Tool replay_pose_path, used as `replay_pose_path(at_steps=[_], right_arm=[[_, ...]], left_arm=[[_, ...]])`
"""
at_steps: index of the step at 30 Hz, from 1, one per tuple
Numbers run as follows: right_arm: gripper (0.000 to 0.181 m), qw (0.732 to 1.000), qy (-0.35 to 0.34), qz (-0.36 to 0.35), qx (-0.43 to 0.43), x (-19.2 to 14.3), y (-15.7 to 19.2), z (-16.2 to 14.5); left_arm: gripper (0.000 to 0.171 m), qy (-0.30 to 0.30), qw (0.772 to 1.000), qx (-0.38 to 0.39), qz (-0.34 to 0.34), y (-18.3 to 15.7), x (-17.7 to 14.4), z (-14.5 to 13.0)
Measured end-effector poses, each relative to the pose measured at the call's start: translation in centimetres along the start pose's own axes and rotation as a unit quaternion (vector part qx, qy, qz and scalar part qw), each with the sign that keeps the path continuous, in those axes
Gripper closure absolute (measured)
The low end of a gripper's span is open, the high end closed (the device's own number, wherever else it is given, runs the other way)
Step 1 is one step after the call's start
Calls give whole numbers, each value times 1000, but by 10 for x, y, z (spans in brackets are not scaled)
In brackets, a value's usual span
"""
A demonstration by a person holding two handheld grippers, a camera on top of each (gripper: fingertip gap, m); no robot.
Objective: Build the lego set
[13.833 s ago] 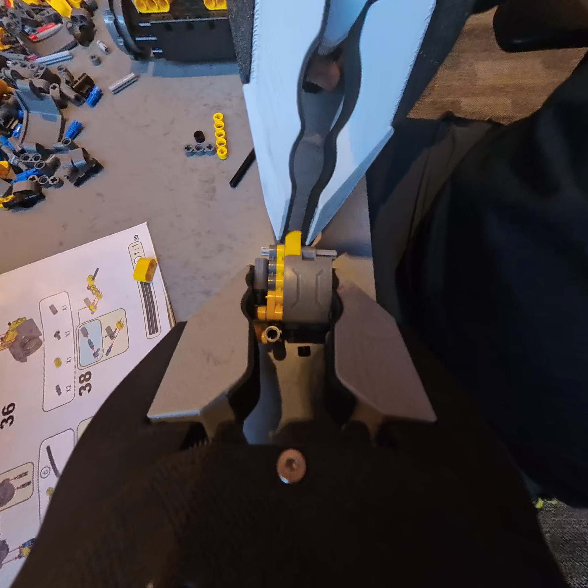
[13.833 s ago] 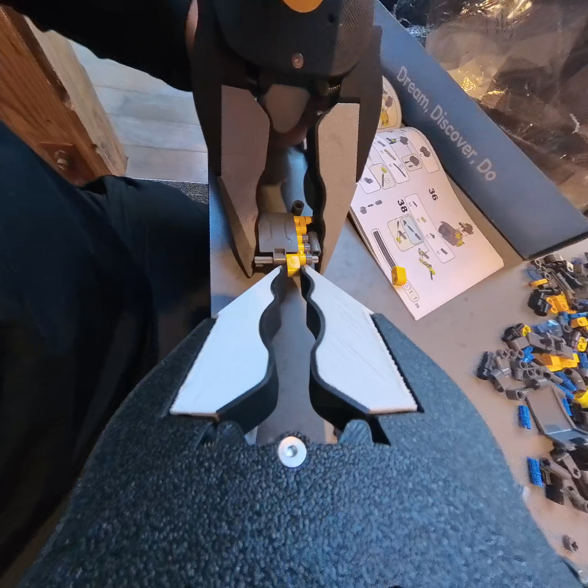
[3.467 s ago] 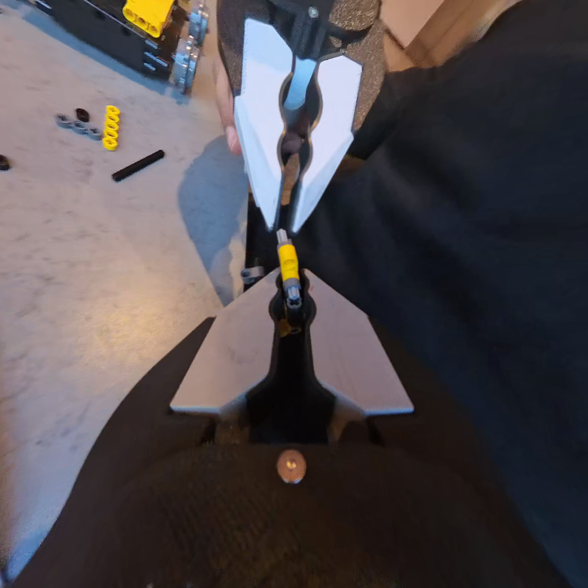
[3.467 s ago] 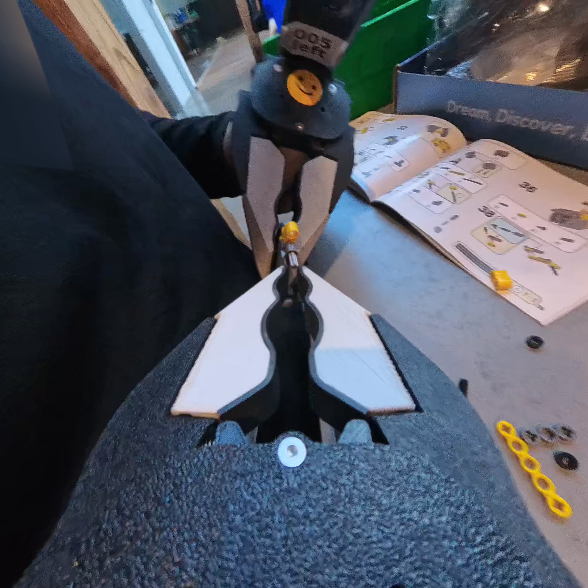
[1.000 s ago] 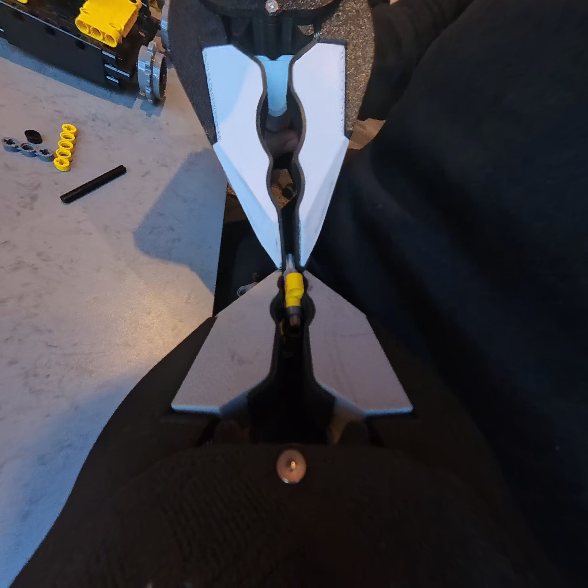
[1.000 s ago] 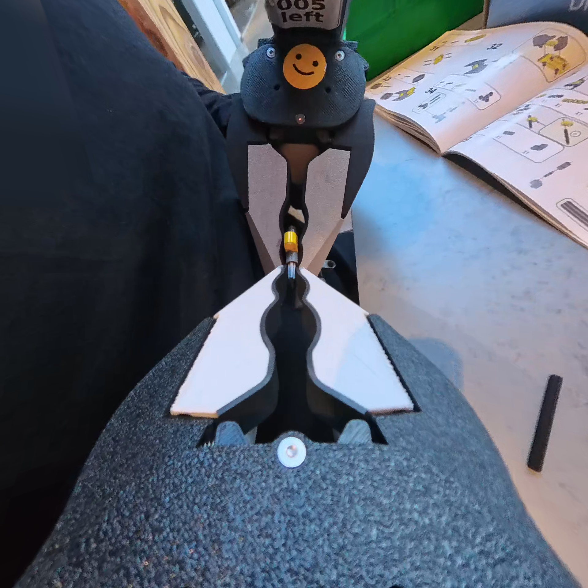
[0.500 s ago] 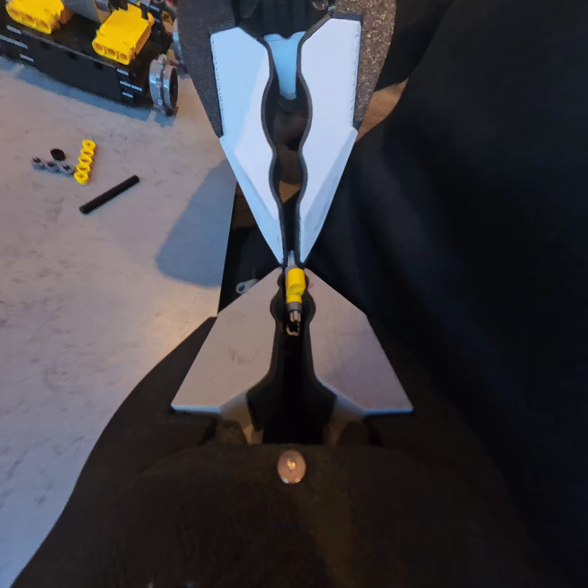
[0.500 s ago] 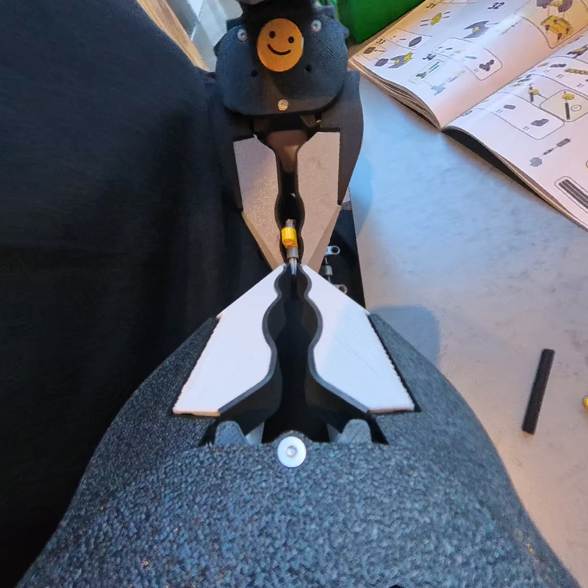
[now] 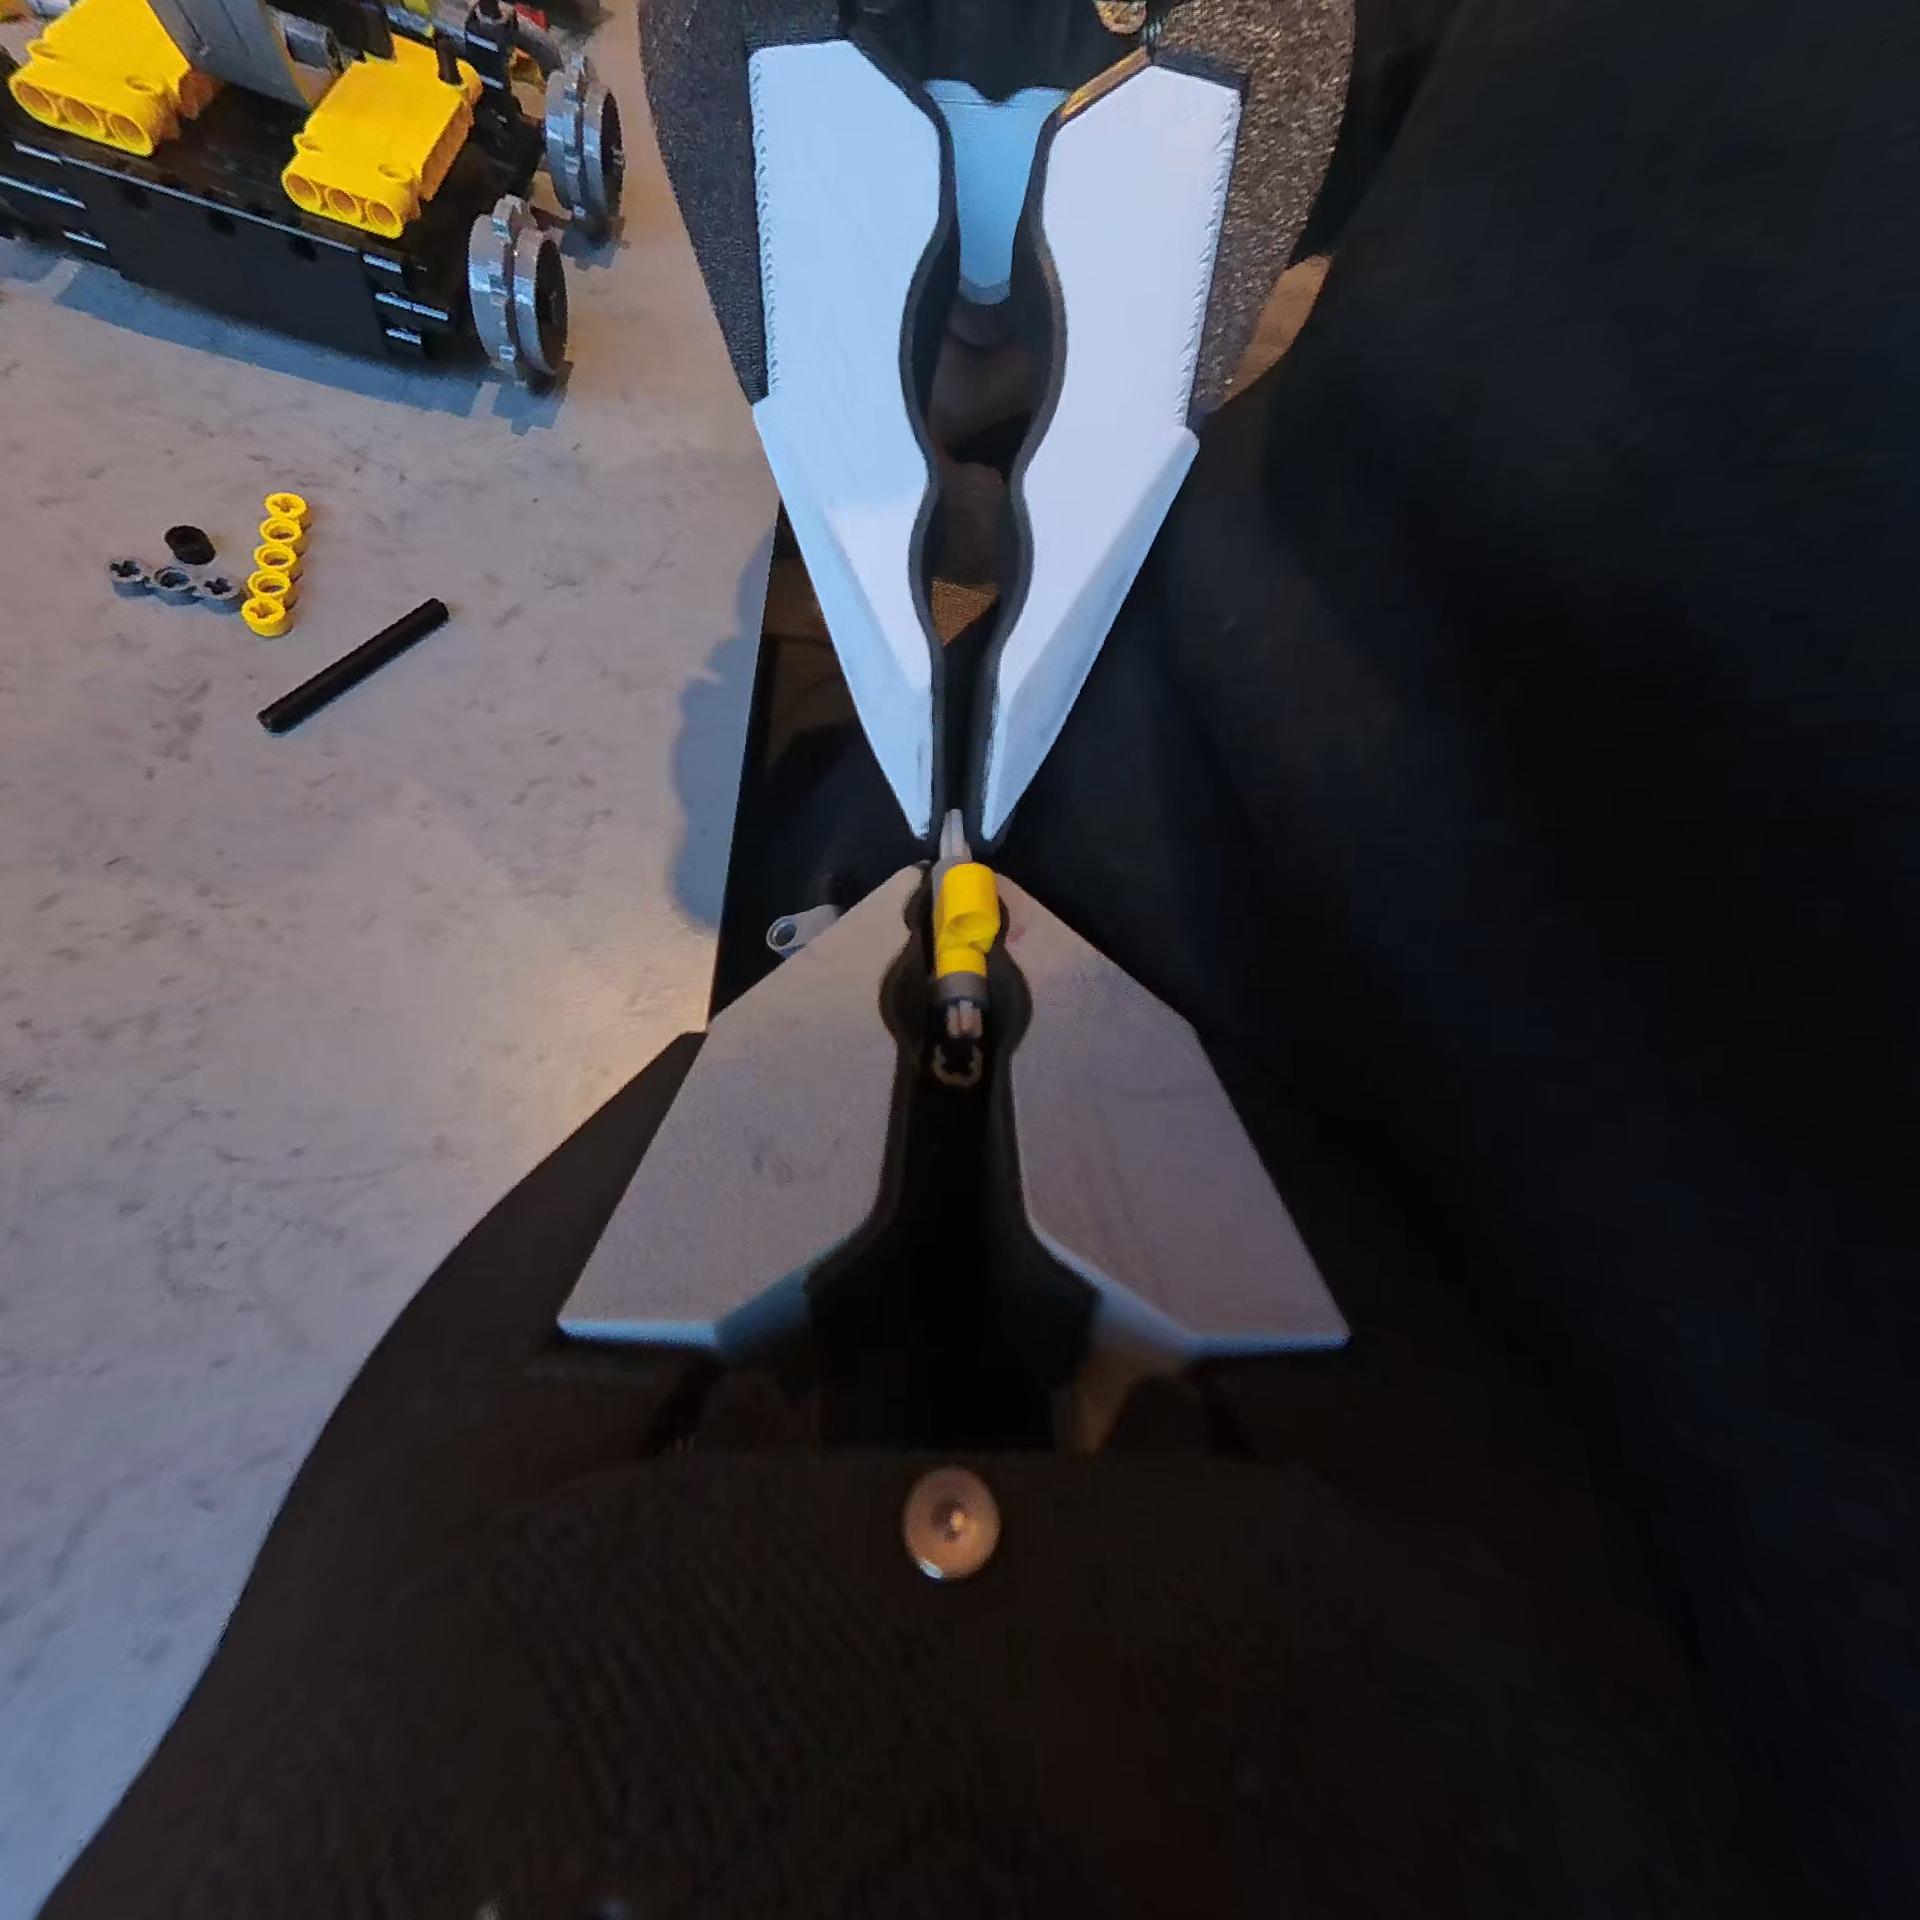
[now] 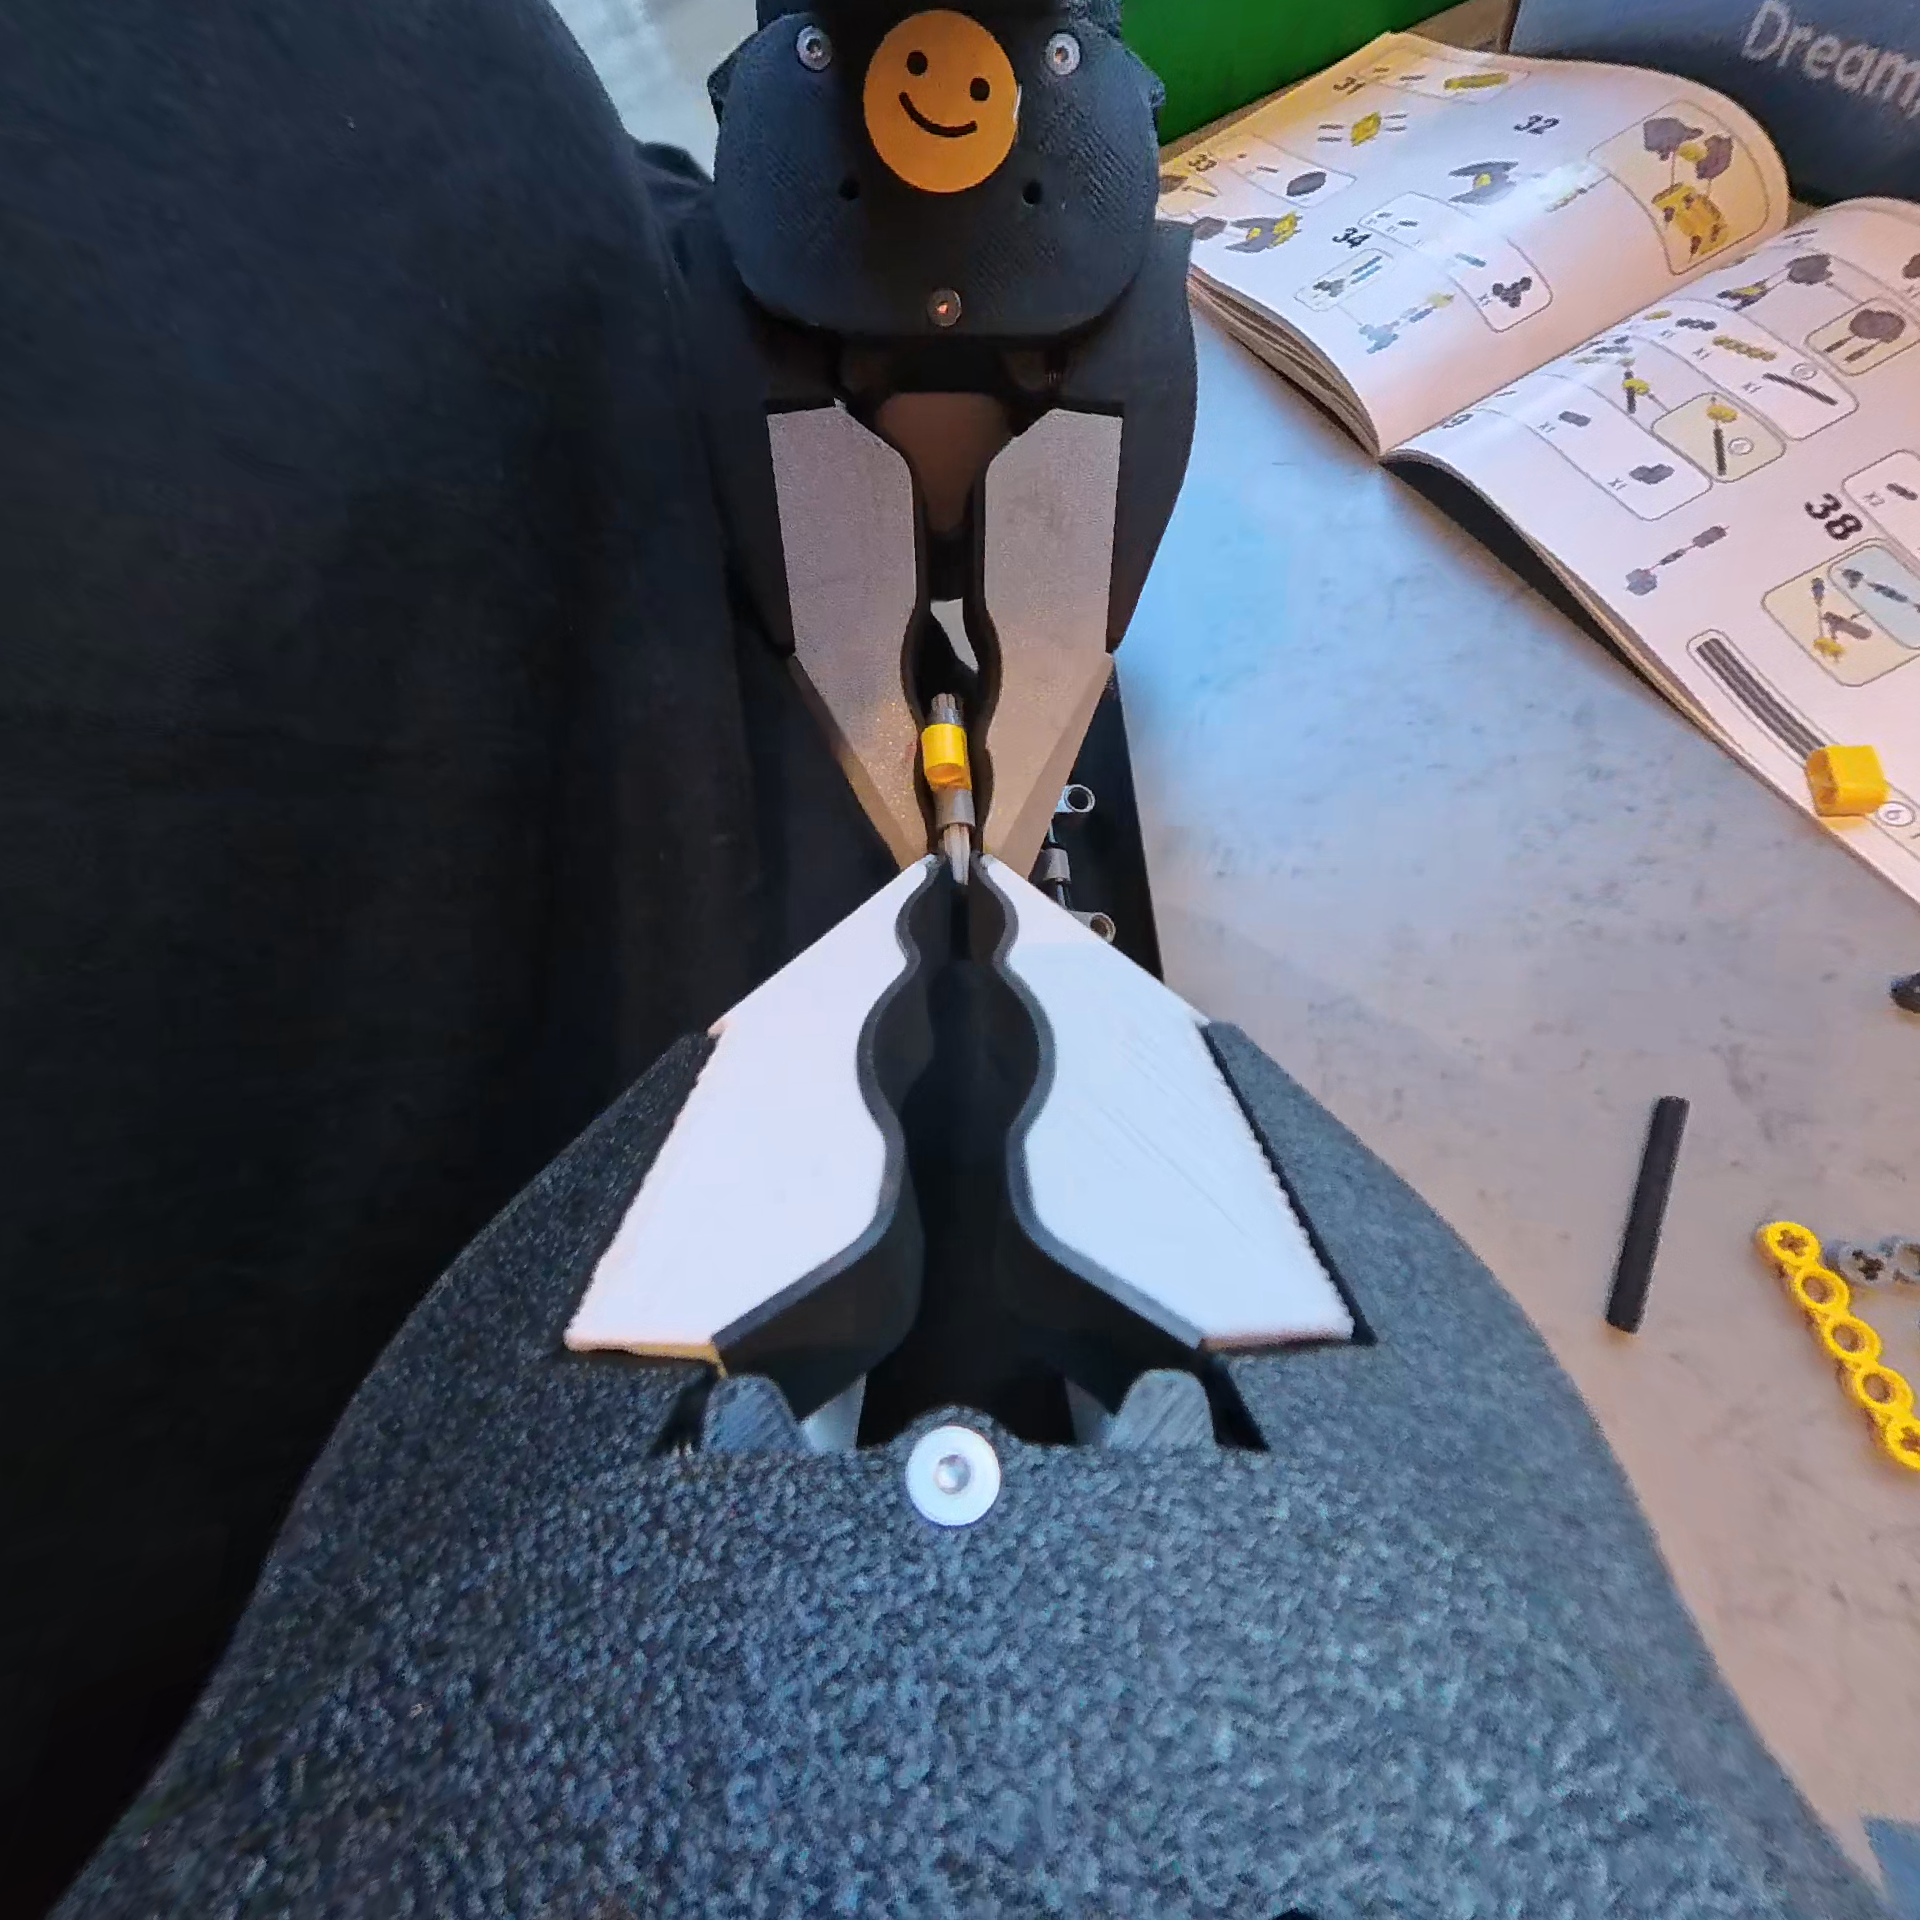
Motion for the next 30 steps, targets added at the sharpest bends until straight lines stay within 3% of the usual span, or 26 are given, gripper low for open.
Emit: replay_pose_path(at_steps=[3,5,6,8,12,14,17,23,30], right_arm=[[178,1000,-4,-1,-1,0,0,-3],[181,995,69,-64,-28,-11,-25,-34],[181,996,63,-59,10,-22,-29,-43],[181,996,30,-13,77,-31,-25,-35],[181,998,0,26,51,-10,-18,-6],[165,997,-23,43,57,-2,-14,3],[158,995,-39,49,71,5,-15,10],[177,997,-28,58,45,13,-16,14],[176,989,-42,106,91,15,-13,13]], left_arm=[[166,-2,1000,-5,5,0,0,-2],[166,-11,999,-24,20,9,-17,-9],[166,-16,998,-54,9,13,-27,-18],[166,-18,997,-71,-10,13,-27,-23],[167,-5,1000,-2,-9,12,-14,-3],[166,-5,1000,-10,-22,13,-12,-4],[167,-19,999,-4,-26,12,-15,-2],[167,-22,999,-3,-25,13,-11,-1],[166,-40,999,-14,-25,12,-12,-2]])
Point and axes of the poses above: each gripper's, where its closed fingertips meet, x out along the fingers, z out of its top, y = z × x across the jaws, the point moved 2 cm from there along -x, back along the fingers, and after that the axes turned 5 degrees about -z, right-handed, at the moved point
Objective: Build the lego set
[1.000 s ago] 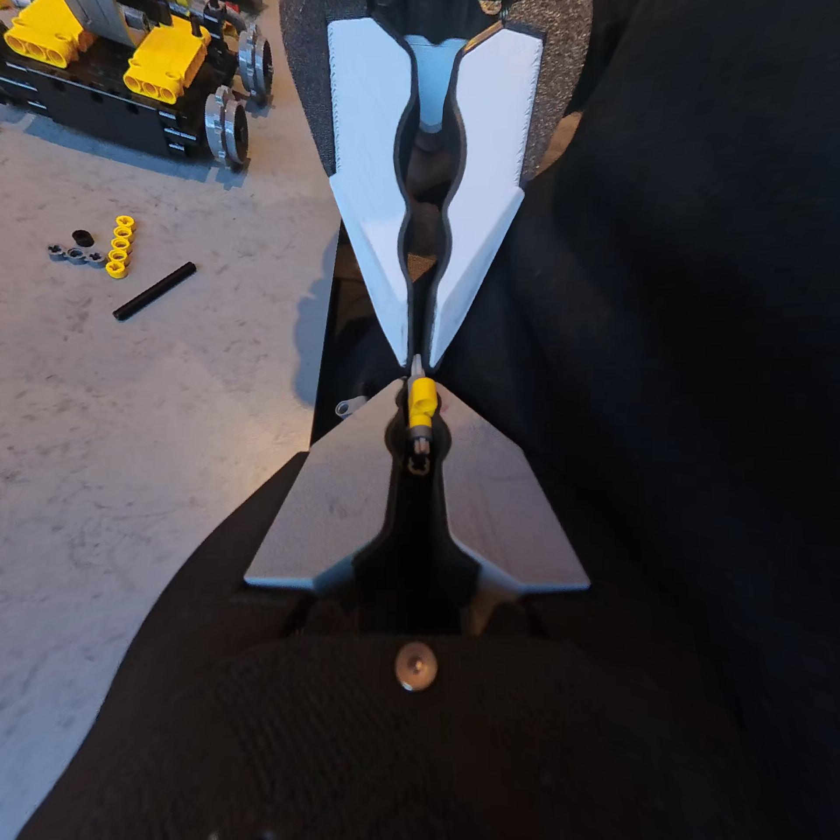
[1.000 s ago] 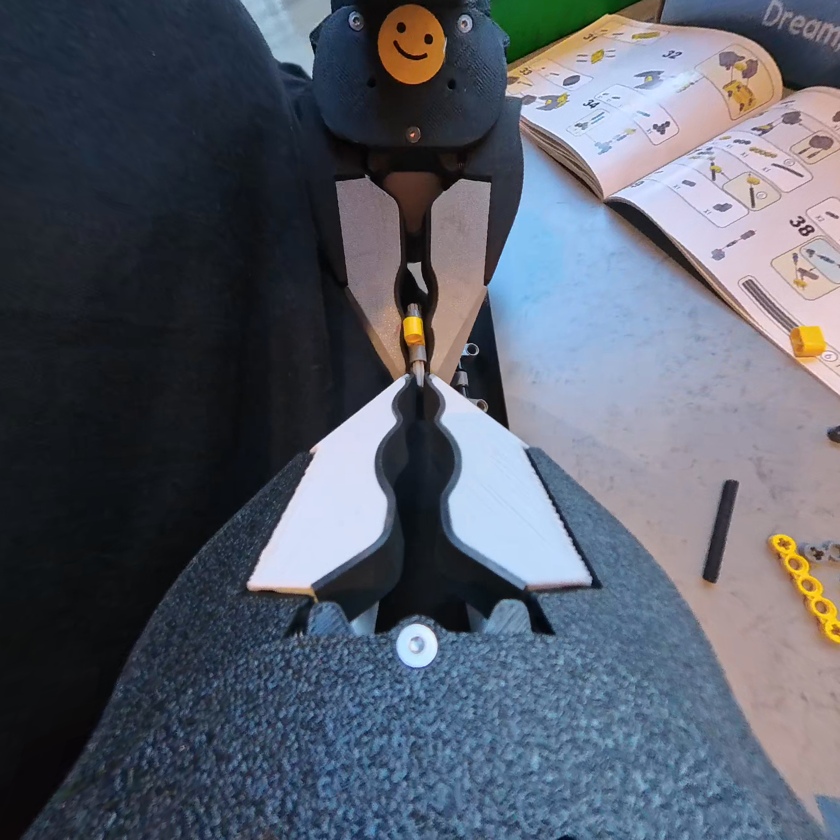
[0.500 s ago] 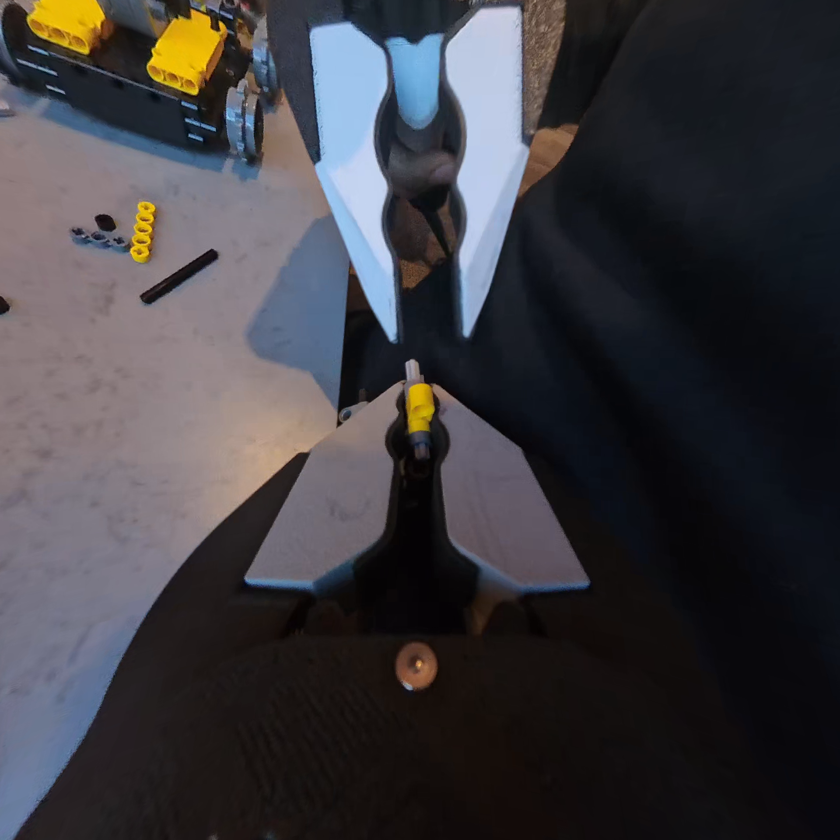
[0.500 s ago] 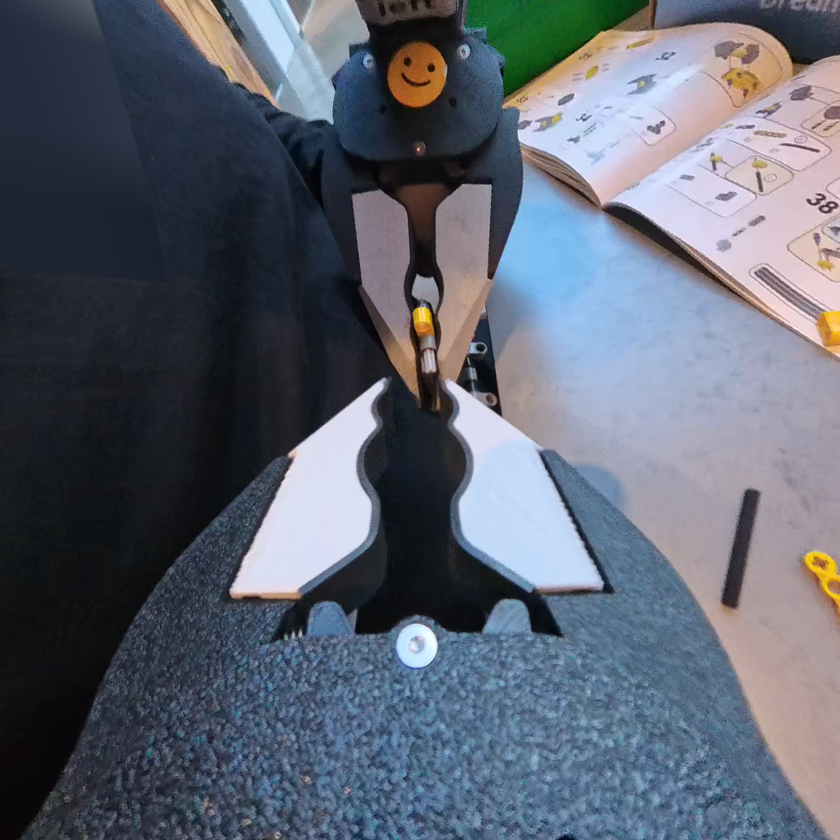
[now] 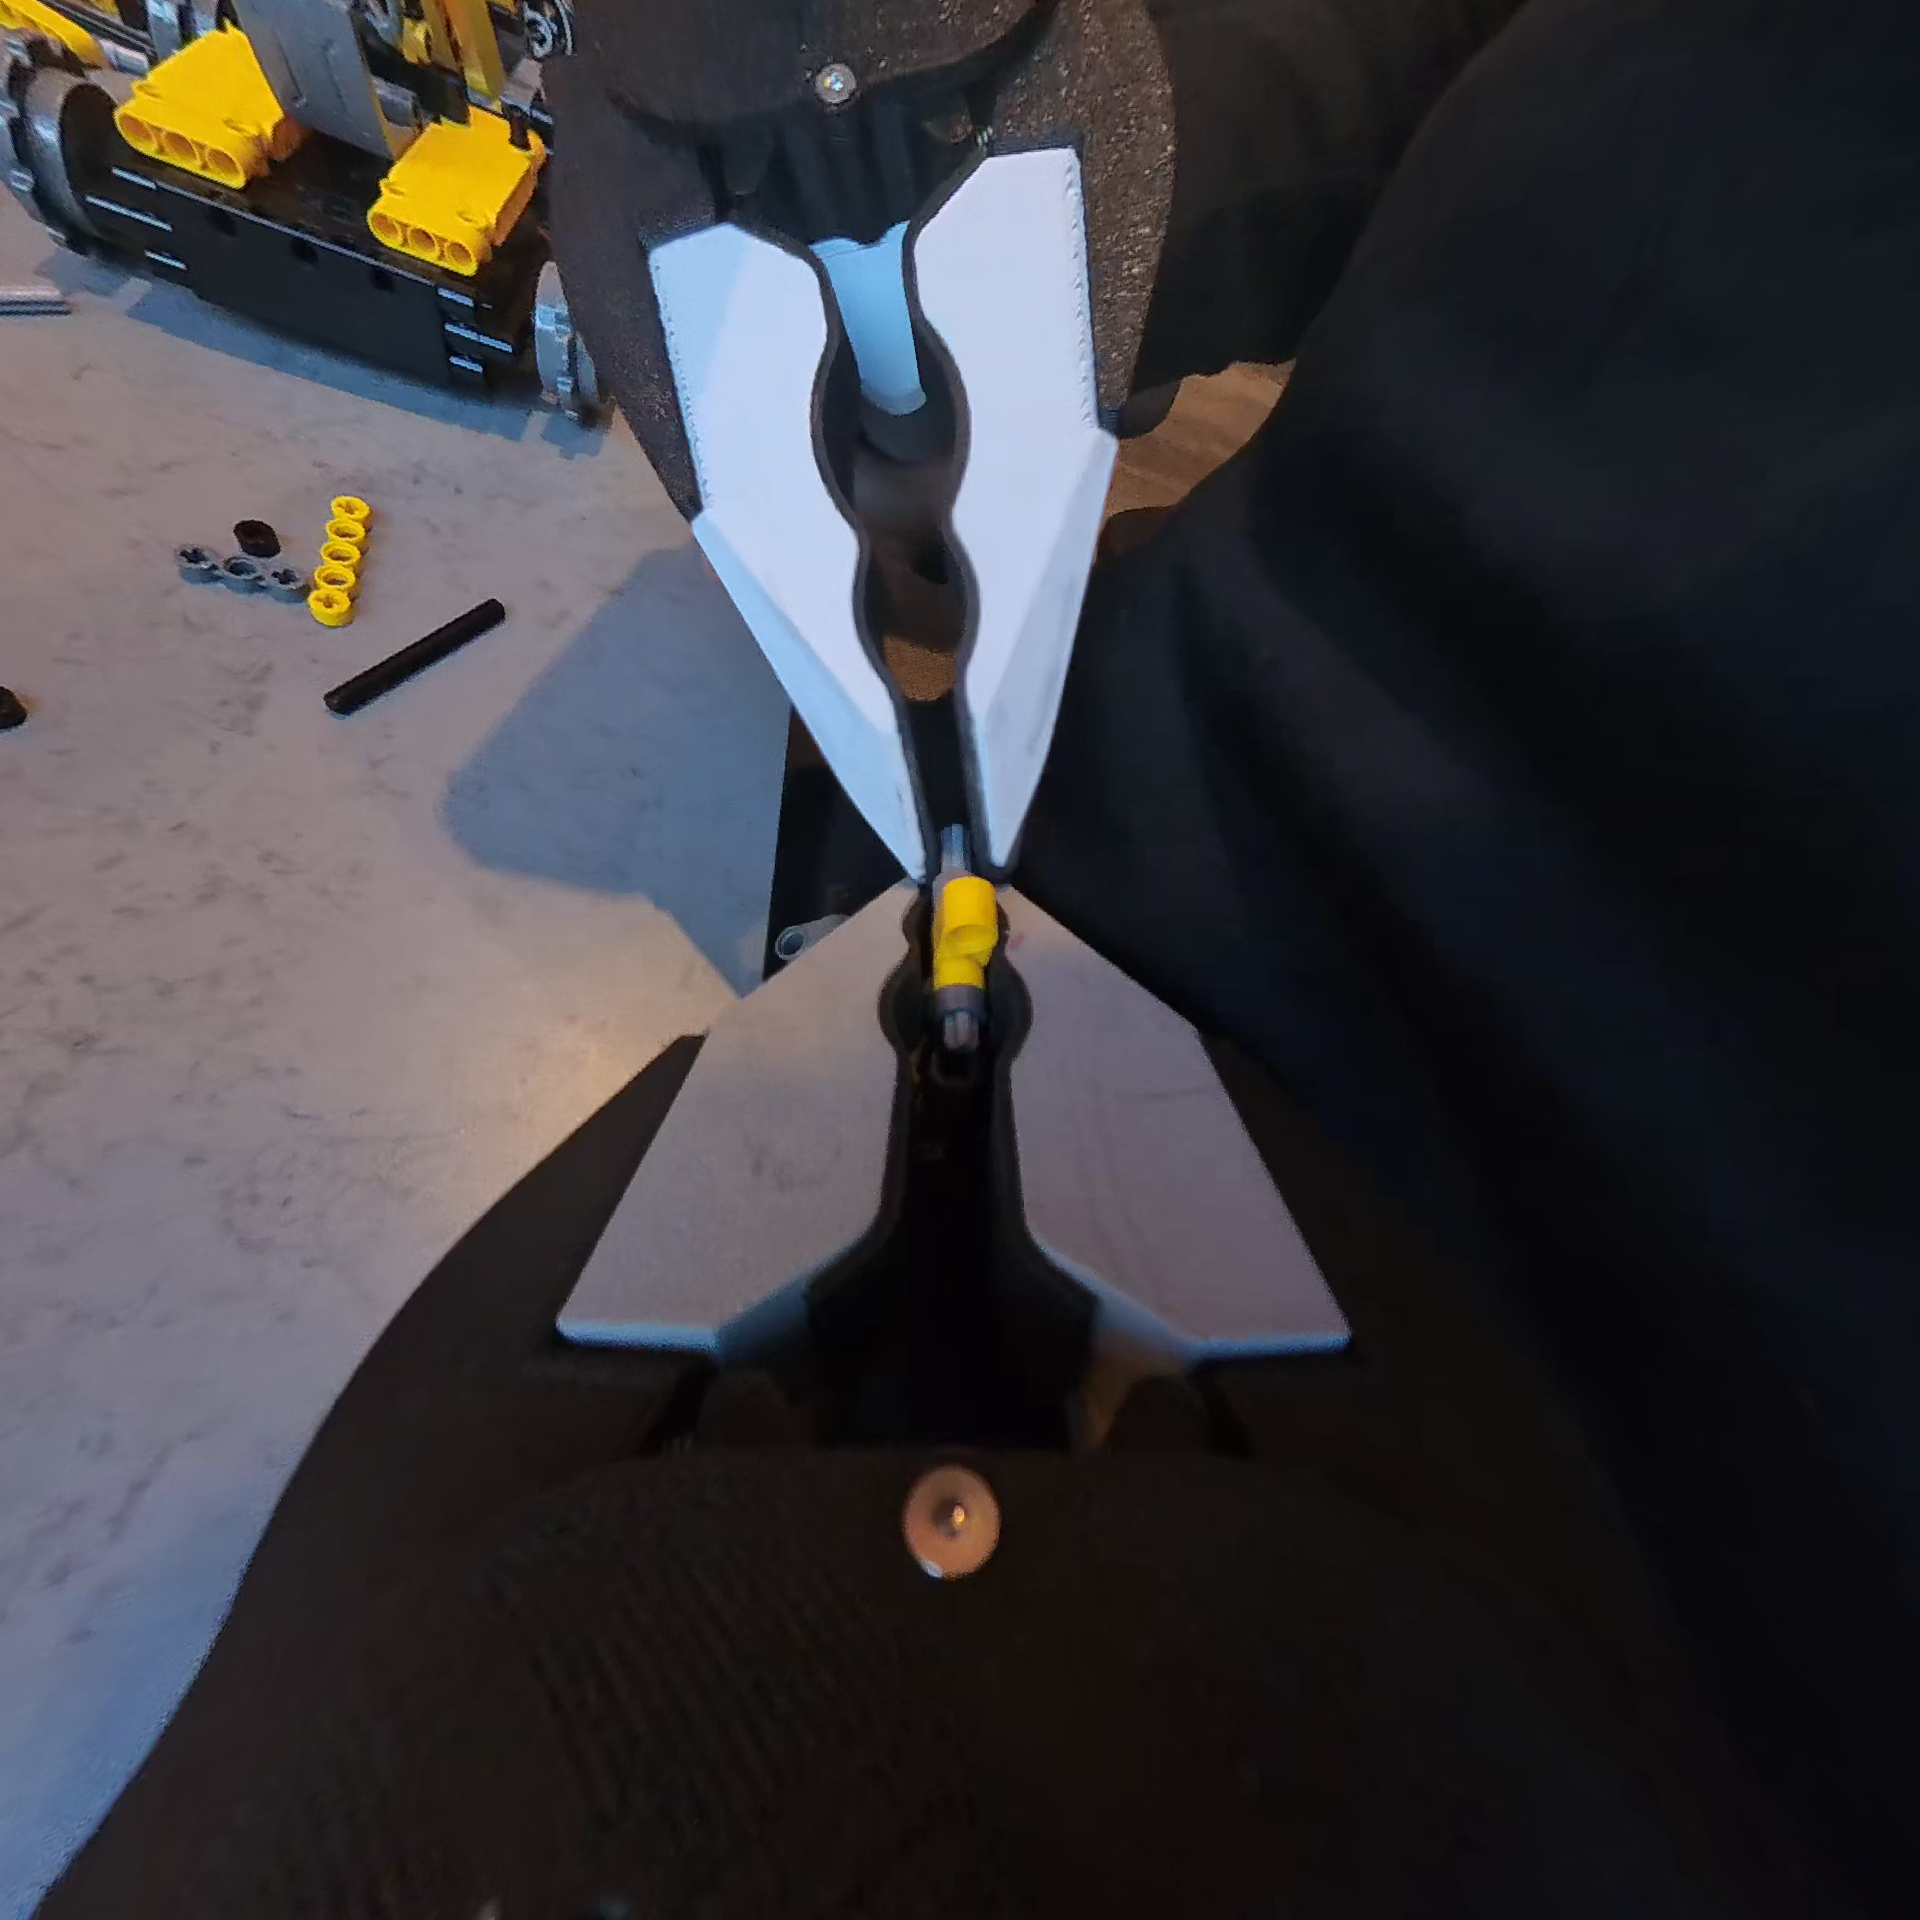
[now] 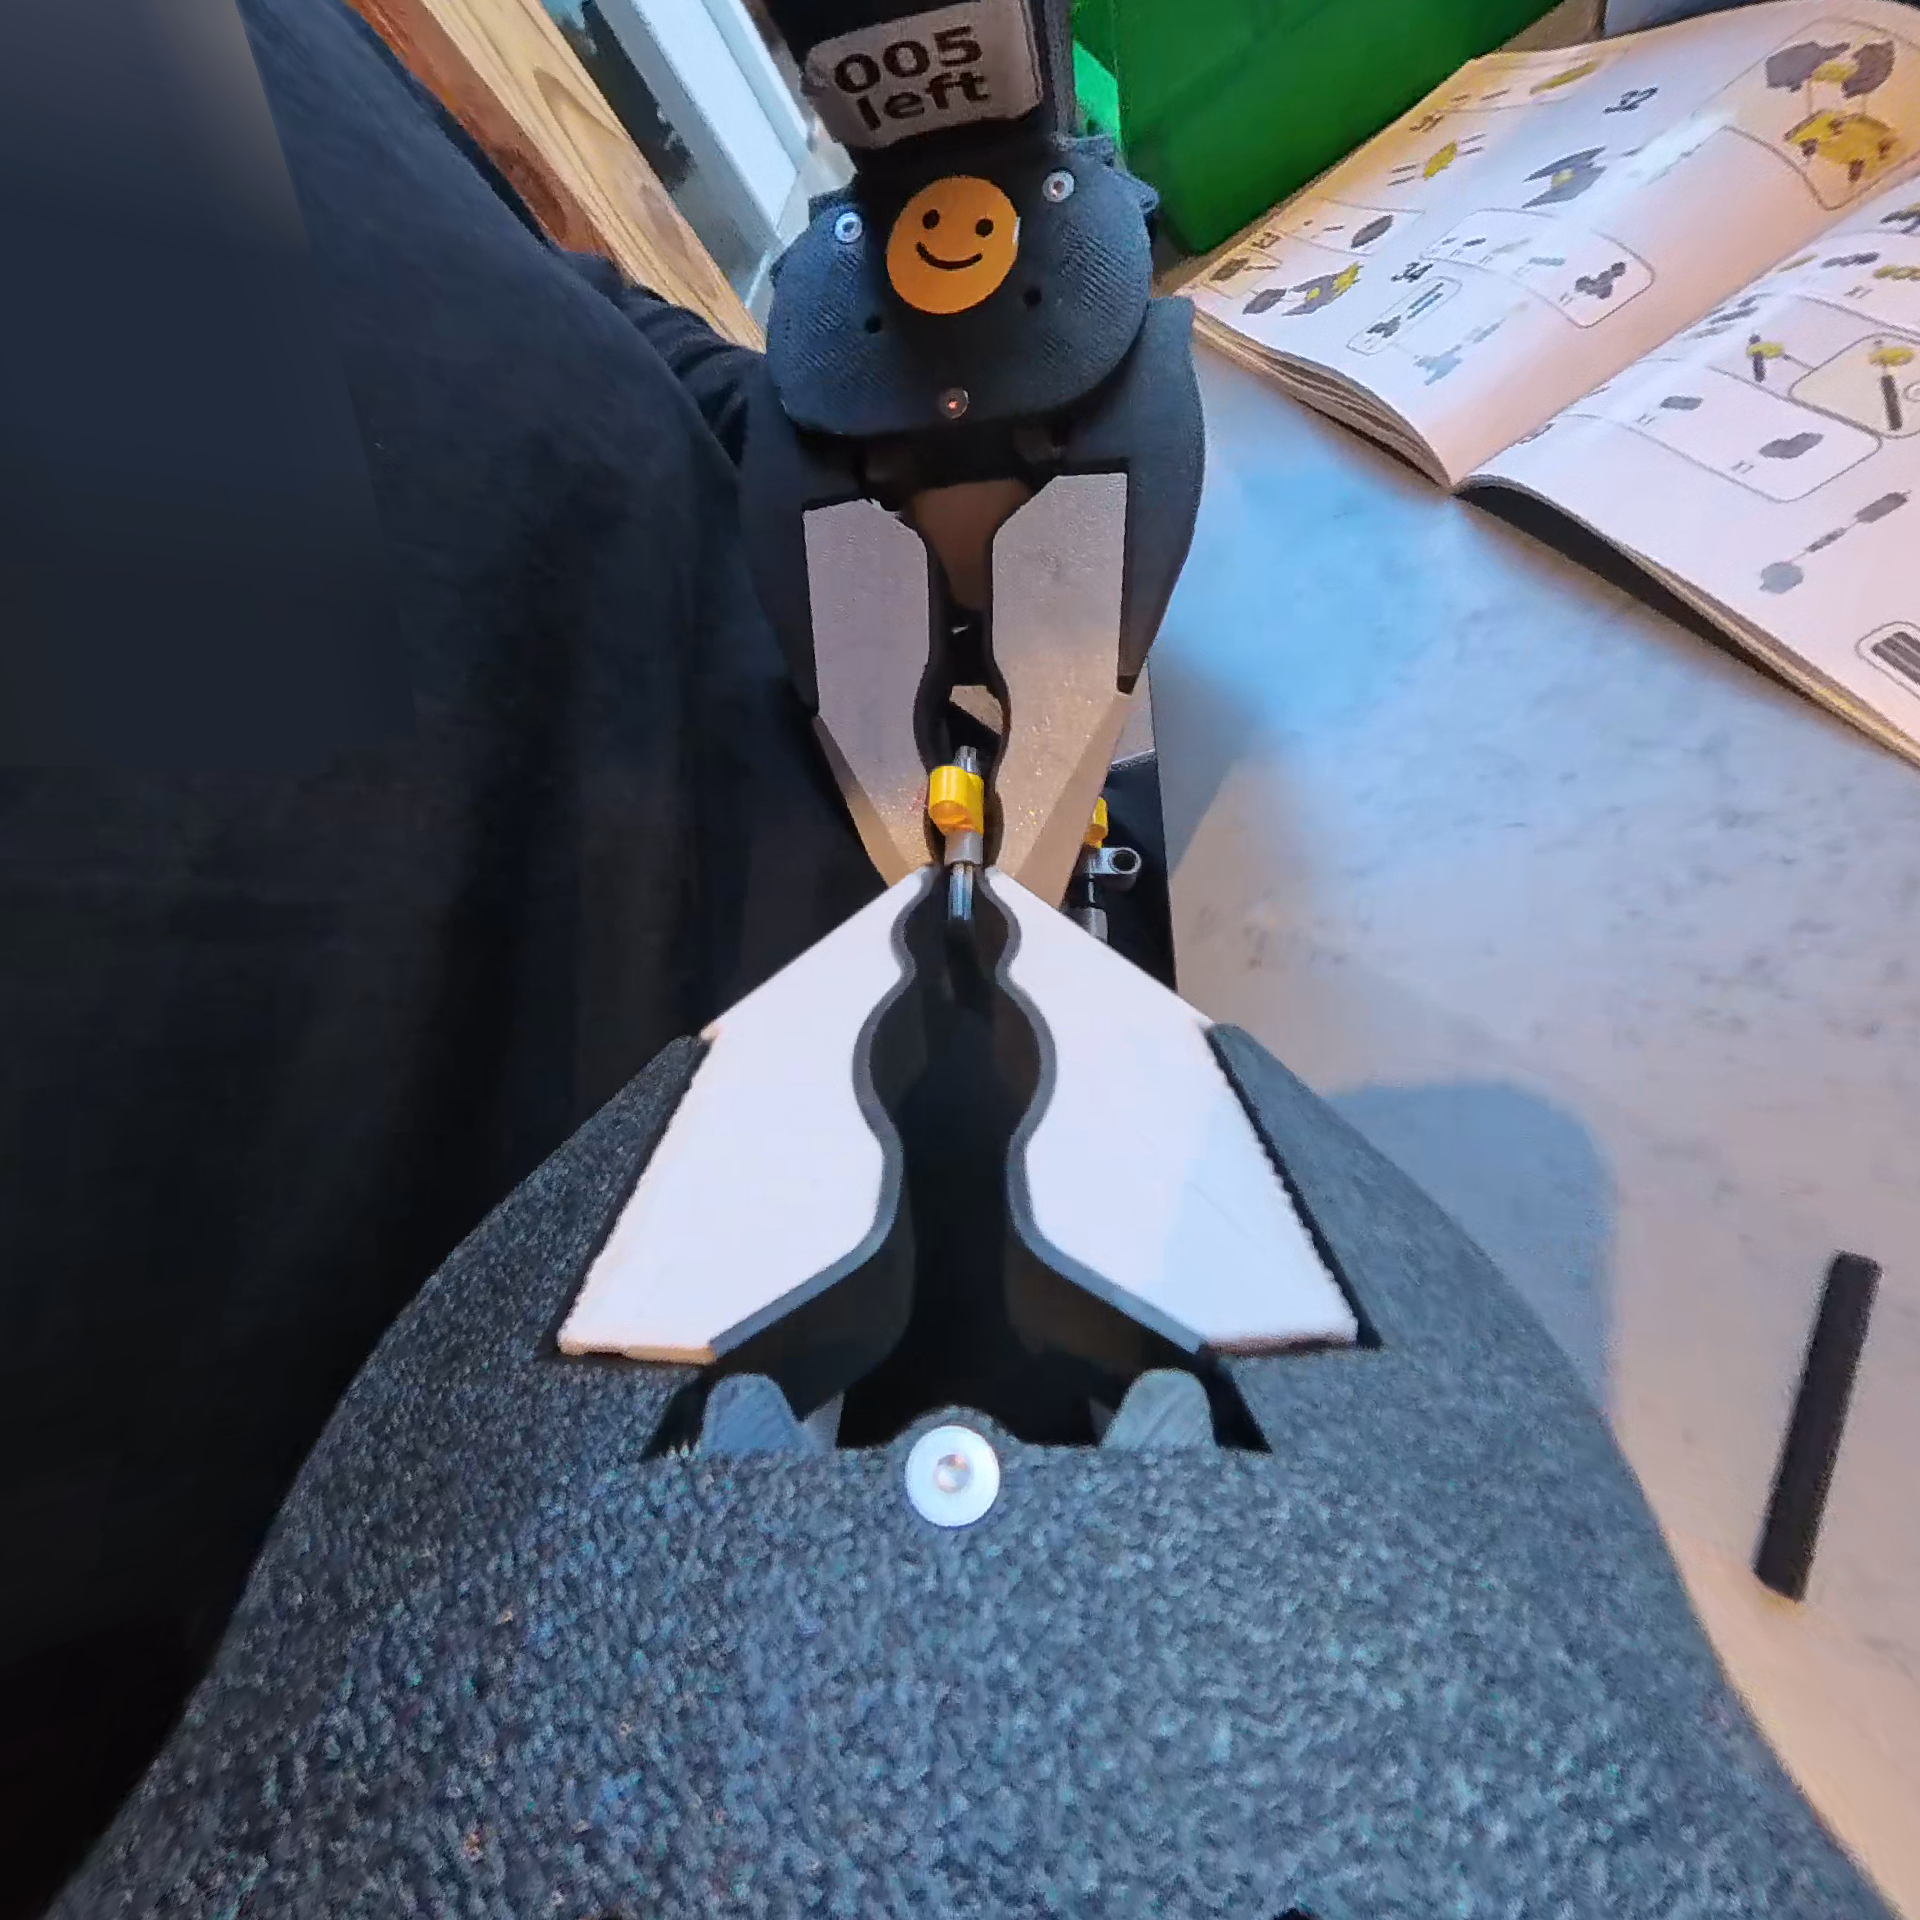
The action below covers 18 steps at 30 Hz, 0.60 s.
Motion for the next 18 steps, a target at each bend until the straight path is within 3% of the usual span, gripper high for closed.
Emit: replay_pose_path(at_steps=[5,11,15,17,18], right_arm=[[178,1000,-1,1,-9,4,3,-4],[179,997,2,-65,-40,-1,13,-4],[179,991,0,-116,-73,-9,18,-7],[181,979,43,-177,-90,-32,-3,-20],[181,980,41,-186,-56,-50,-12,-25]], left_arm=[[166,2,1000,-11,-2,-4,2,-5],[166,-24,999,-30,35,-13,2,-2],[166,-3,999,6,51,-15,4,2],[166,3,998,9,65,-9,-7,-5],[166,-8,999,-5,48,-11,-14,-8]])
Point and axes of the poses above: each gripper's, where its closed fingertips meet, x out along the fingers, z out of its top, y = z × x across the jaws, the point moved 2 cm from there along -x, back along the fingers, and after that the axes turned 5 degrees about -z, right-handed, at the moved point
